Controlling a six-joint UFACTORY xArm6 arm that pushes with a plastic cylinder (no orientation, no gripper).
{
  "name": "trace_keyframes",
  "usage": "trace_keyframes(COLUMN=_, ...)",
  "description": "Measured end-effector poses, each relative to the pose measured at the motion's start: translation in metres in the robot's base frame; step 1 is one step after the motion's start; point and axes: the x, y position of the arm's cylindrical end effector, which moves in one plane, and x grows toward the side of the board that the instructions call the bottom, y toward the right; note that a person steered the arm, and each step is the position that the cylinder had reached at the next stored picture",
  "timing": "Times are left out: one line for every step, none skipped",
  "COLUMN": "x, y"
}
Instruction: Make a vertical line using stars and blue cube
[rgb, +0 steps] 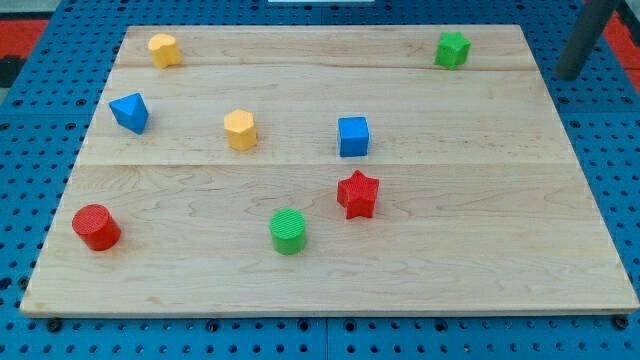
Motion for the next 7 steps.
trace_keyframes(x=-0.043, y=-0.030)
trace_keyframes(x=-0.044, y=-0.095)
trace_keyframes(x=-0.035, y=-0.190)
trace_keyframes(x=-0.012, y=-0.264)
trace_keyframes(x=0.007, y=-0.252)
trace_keyframes(x=0.009, y=-0.244)
trace_keyframes(x=0.009, y=-0.180)
